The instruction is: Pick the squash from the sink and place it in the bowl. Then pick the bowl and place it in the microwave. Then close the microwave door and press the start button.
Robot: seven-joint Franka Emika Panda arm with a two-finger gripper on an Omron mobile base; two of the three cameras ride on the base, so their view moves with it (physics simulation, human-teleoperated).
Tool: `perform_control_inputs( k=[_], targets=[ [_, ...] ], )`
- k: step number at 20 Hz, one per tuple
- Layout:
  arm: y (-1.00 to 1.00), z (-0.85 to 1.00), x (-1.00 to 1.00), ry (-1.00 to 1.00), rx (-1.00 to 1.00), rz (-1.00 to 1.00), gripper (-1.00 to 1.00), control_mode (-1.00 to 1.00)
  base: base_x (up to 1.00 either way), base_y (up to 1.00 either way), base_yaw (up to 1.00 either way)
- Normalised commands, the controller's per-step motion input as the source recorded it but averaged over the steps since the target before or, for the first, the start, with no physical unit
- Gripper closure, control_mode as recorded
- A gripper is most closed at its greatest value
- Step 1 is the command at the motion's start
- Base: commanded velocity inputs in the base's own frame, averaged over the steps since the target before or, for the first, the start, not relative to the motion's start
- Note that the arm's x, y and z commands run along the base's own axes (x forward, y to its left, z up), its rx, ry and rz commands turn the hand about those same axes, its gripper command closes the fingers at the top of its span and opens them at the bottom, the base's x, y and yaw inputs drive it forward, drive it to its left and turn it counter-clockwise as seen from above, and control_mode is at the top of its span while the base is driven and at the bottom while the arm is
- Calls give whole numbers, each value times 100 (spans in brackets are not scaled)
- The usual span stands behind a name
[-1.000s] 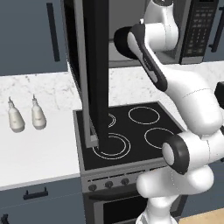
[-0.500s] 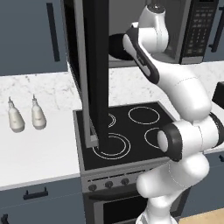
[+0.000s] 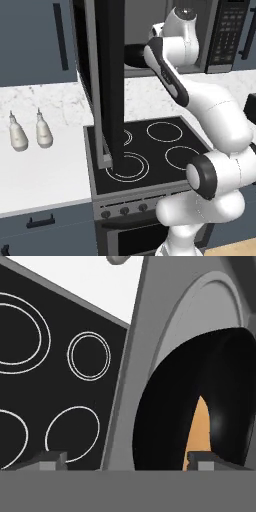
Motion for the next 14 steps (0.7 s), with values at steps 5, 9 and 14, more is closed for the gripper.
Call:
perform_control_inputs(
  k=[5,9,14],
  targets=[
    [0,-37,-100,-15,0,4,-100,-100,0,0,0],
    [0,-9,-100,-5,0,4,-100,-100,0,0,0],
    [5,-10,-100,6,-2,29,-100,-100,0,0,0]
  ],
)
